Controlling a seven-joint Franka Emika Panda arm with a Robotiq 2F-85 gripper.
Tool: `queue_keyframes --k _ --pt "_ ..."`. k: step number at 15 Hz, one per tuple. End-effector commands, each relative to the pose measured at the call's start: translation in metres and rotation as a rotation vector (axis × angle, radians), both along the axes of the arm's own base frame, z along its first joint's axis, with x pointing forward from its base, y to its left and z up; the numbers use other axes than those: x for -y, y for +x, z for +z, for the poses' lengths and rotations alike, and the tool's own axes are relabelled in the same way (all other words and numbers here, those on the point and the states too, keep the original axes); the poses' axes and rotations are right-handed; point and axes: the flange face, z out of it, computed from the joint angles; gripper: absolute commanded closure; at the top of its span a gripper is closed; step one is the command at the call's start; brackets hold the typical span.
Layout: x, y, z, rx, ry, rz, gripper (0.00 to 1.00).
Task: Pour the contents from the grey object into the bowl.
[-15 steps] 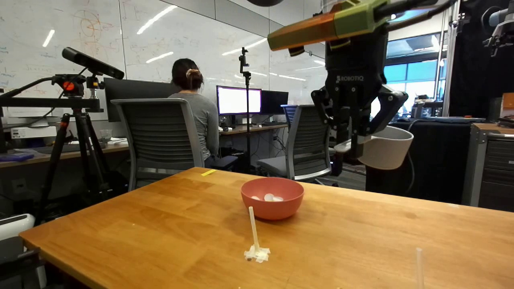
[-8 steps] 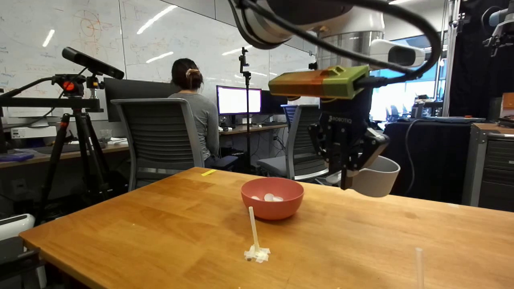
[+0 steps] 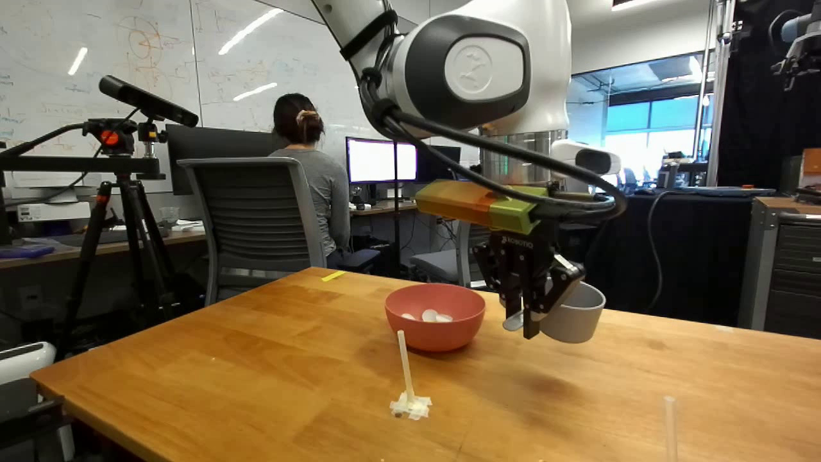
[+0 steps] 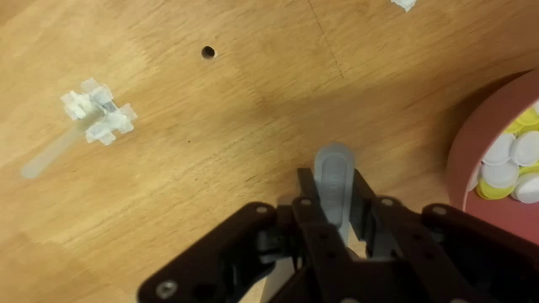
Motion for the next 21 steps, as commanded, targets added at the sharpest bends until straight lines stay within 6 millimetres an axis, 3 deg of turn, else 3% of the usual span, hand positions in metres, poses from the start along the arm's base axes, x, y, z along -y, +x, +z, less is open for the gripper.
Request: queue_keyframes --k 1,6,12,14,16,17,18,21 --pt "-0.009 0.006 -0.019 0.021 -0.047 0.02 0.94" --pt "-0.011 0.003 -0.044 0.004 -0.074 0.037 0.94" --pt "-0.013 0.001 -0.05 -0.002 -0.083 0.038 0.94" --pt "-0.014 0.0 -0.049 -0.002 -0.083 0.037 0.89" --pt "-0.015 0.0 -0.049 -0.001 -0.081 0.034 0.72" --pt "-0.015 -0.001 -0.048 -0.001 -0.081 0.033 0.71" --pt "-0.017 -0.002 -0.049 0.001 -0.082 0.033 0.61" --pt "-0.02 -0.002 -0.047 0.007 -0.08 0.032 0.53"
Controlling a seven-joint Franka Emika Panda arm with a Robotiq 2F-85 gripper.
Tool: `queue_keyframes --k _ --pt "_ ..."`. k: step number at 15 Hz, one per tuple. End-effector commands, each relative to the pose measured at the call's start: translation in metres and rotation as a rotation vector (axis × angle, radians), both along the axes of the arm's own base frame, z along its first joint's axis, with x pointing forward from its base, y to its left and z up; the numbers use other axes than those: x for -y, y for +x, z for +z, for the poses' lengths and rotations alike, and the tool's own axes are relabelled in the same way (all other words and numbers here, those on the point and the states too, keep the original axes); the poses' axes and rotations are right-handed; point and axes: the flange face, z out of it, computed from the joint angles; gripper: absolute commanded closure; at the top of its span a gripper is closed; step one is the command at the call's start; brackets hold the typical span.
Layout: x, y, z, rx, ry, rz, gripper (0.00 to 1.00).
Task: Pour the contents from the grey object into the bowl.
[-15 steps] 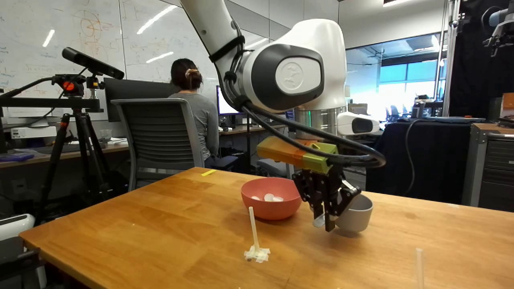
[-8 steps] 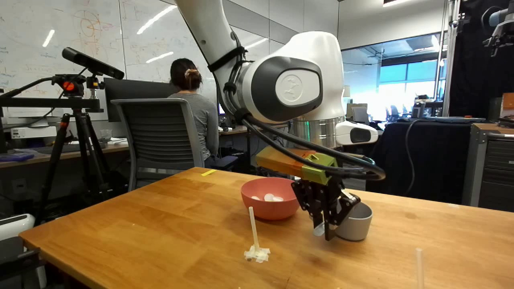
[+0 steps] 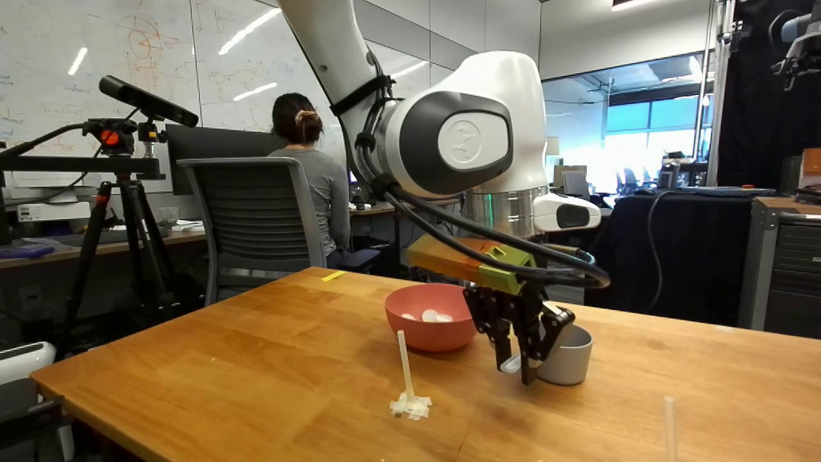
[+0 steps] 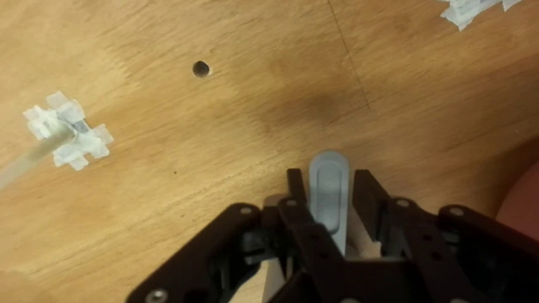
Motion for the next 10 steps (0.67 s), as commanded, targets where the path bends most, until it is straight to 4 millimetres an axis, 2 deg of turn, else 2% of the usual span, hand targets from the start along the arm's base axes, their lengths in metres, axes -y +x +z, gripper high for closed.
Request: queue_keyframes --k 1,3,4,5,7,8,9,10 --pt "-0.008 -0.002 0.009 0.026 -0.014 -0.005 0.48" --pt "-0.01 -0.003 0.012 0.029 -0.013 -0.005 0.47" --pt "-0.012 -0.005 0.016 0.032 -0.012 -0.003 0.41" --pt "-0.013 -0.006 0.019 0.035 -0.014 -0.001 0.43" --pt "-0.017 -0.012 0.03 0.04 -0.011 -0.004 0.35" --pt "-0.018 -0.017 0.039 0.043 -0.011 -0.007 0.3" --pt "-0.019 -0.023 0.048 0.047 -0.01 -0.01 0.18" --pt "-0.019 -0.032 0.059 0.053 -0.01 -0.014 0.12"
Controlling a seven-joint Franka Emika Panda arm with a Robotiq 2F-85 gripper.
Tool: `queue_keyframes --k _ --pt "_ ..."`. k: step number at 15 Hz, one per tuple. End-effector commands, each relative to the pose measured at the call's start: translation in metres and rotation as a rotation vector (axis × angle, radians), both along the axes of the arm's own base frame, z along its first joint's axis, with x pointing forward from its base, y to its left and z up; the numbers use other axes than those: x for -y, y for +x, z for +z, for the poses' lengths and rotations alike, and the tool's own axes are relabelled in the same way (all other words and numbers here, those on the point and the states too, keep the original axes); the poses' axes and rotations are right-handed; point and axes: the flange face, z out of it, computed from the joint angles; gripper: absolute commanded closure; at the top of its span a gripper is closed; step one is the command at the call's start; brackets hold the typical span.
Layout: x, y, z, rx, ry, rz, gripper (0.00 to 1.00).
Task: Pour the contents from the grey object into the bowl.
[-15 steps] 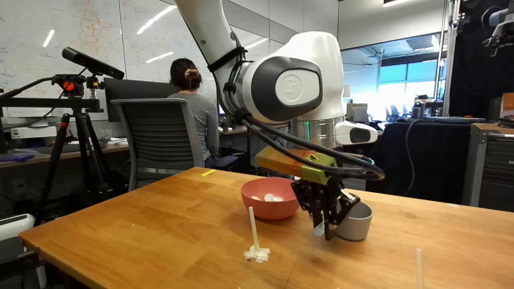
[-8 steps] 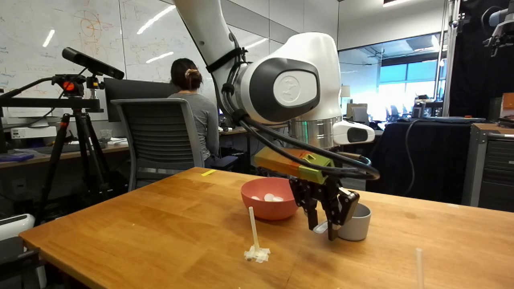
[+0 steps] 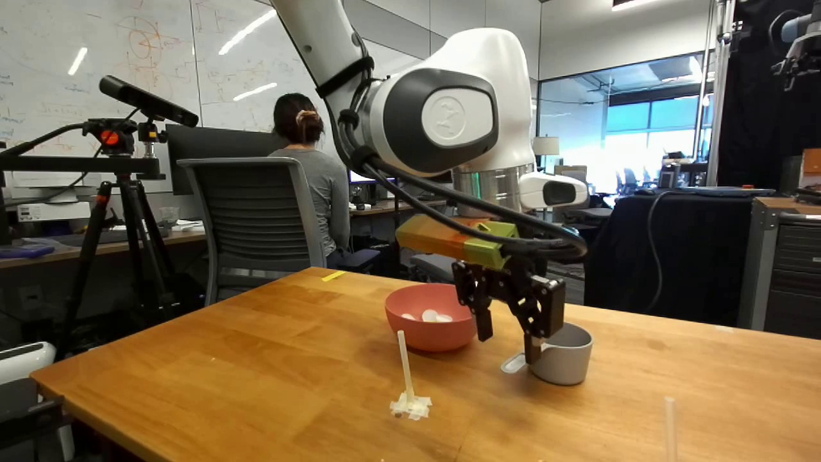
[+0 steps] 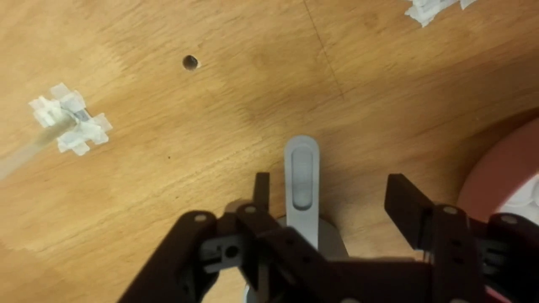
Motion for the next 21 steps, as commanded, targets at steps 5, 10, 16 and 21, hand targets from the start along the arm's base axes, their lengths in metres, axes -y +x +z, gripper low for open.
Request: queue_keyframes --k 5,10,16,21 --pt "-0.008 -0.074 0.093 0.064 -0.01 -0.029 0.0" --pt "-0.011 -0.129 0.141 0.109 -0.007 -0.027 0.0" --pt "-0.031 -0.188 0.168 0.043 0.066 0.009 0.0" --pt "-0.052 -0.212 0.187 -0.009 0.104 0.05 0.0"
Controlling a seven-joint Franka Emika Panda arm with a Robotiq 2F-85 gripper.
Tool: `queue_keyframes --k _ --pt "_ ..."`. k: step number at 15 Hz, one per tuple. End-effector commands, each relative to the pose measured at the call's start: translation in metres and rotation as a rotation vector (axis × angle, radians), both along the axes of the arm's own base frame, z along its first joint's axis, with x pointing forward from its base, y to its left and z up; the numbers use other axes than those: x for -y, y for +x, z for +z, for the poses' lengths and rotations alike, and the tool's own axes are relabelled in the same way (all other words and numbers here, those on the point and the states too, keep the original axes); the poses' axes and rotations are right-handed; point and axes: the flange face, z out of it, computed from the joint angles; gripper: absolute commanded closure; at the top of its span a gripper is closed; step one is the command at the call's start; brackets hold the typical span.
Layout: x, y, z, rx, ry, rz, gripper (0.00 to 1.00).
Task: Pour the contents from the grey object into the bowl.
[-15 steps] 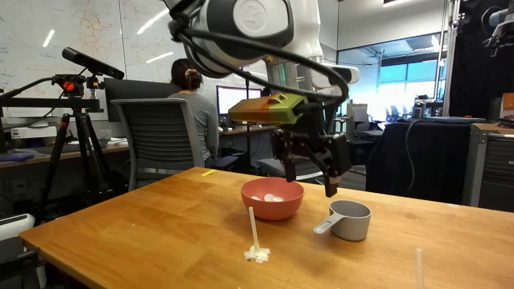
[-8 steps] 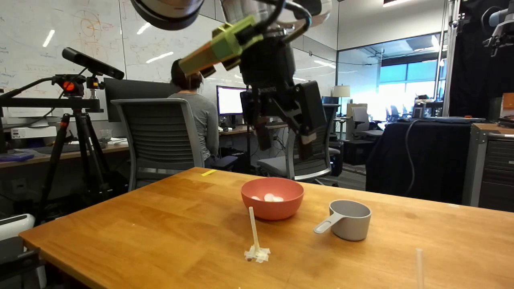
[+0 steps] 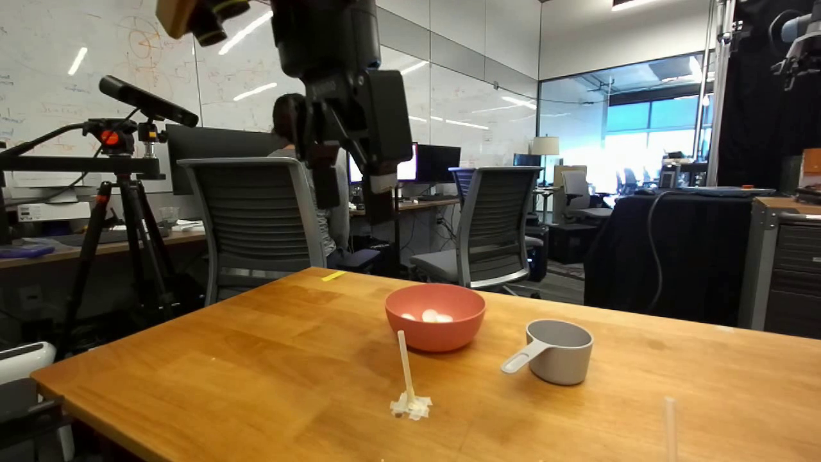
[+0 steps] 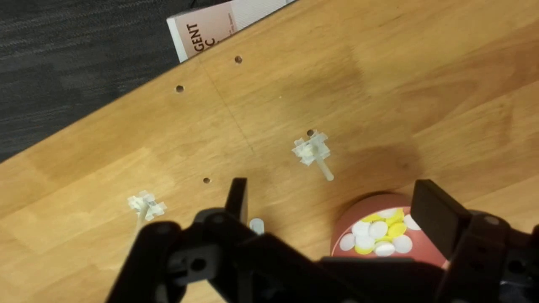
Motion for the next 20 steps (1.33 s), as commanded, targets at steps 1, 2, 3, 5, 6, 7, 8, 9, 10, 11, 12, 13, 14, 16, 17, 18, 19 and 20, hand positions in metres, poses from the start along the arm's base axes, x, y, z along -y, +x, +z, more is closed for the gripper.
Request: queue_keyframes --k 1,2,3,5,6,7,8,9,10,11,12,13,14,16,17,18,19,20 --pt "-0.021 -0.023 0.018 -0.008 0.033 0.05 0.0" --pt "-0.026 -0.026 0.02 -0.011 0.03 0.061 0.0" --pt "-0.029 -0.029 0.021 -0.014 0.028 0.071 0.0" --pt "-0.034 -0.033 0.023 -0.018 0.019 0.084 0.0" --pt "-0.035 -0.035 0.023 -0.019 0.017 0.089 0.0" --pt "-0.036 -0.038 0.023 -0.021 0.017 0.093 0.0" --pt "-0.037 -0.04 0.023 -0.02 0.016 0.096 0.0" --pt "-0.038 -0.042 0.024 -0.021 0.014 0.099 0.0" --pt "-0.038 -0.044 0.024 -0.02 0.015 0.1 0.0" --pt "-0.038 -0.046 0.025 -0.02 0.017 0.1 0.0" --pt "-0.038 -0.048 0.025 -0.021 0.02 0.099 0.0" --pt "-0.034 -0.036 0.018 -0.031 0.024 0.077 0.0" --pt "-0.034 -0.038 0.019 -0.032 0.025 0.078 0.0" --pt "-0.035 -0.04 0.02 -0.031 0.026 0.079 0.0" --pt "-0.035 -0.041 0.02 -0.031 0.026 0.079 0.0" --pt "-0.035 -0.041 0.02 -0.031 0.026 0.079 0.0" --pt "-0.035 -0.041 0.02 -0.031 0.026 0.079 0.0" --pt "-0.035 -0.041 0.02 -0.031 0.026 0.079 0.0"
